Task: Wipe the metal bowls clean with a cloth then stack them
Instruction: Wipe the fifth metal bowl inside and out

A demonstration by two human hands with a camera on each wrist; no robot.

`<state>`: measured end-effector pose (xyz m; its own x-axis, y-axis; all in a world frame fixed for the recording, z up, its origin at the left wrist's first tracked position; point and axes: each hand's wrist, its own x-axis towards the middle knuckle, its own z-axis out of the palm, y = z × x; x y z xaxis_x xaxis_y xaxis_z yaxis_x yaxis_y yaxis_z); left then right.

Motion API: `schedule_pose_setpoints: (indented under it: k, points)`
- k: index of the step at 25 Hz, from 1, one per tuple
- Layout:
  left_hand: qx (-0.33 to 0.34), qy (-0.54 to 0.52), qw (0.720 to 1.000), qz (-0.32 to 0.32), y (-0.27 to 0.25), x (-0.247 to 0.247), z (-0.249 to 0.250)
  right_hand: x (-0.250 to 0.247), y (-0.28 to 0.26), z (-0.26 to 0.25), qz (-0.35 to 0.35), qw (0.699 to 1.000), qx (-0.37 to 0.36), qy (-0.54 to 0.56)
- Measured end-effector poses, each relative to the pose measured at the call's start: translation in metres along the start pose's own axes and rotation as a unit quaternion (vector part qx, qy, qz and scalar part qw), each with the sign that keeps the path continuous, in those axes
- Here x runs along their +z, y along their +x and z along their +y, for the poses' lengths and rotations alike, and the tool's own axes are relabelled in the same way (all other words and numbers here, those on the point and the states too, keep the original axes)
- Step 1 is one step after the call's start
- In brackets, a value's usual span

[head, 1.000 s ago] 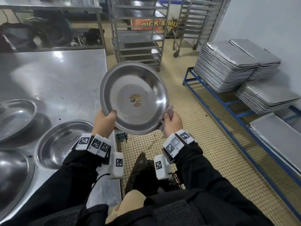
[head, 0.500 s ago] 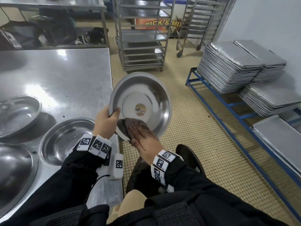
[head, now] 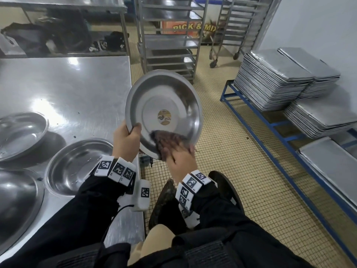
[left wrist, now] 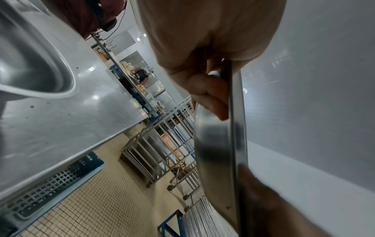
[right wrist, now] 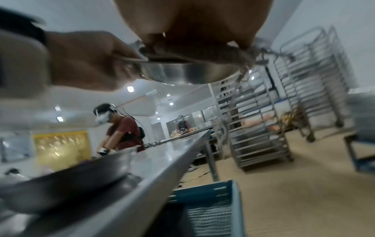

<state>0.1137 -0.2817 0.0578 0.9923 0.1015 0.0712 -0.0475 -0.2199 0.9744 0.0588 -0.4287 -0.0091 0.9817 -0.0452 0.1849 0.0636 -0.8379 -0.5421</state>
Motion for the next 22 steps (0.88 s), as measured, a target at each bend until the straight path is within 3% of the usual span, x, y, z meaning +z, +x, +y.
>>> schedule_pose_setpoints:
  k: [2,6,9,13,18,20,22]
  points:
    - [-0.013,-0.012,1.000,-0.011,-0.003,0.003,0.002,-0.011,0.010,0.030,0.009,0.996,0.055,-0.067]
    - [-0.052,-0.047,0.996,-0.051,-0.011,0.010,0.003,-0.047,0.029,0.054,0.117,0.986,0.102,0.067]
    - [-0.083,-0.074,0.993,-0.041,-0.009,0.010,0.007,-0.063,0.047,0.056,0.163,0.967,0.152,0.124]
    - [-0.085,-0.102,0.991,-0.025,-0.002,0.013,0.014,-0.075,0.059,0.050,0.202,0.913,0.248,0.252]
    - [-0.108,-0.160,0.981,0.006,-0.004,0.035,0.006,-0.064,0.051,0.025,0.266,0.840,0.307,0.360]
    - [-0.095,-0.151,0.983,-0.043,-0.003,0.036,-0.002,-0.063,0.044,0.025,0.268,0.828,0.314,0.379]
    - [-0.068,-0.122,0.983,-0.121,-0.003,0.029,-0.008,-0.075,0.038,0.036,0.235,0.847,0.294,0.376]
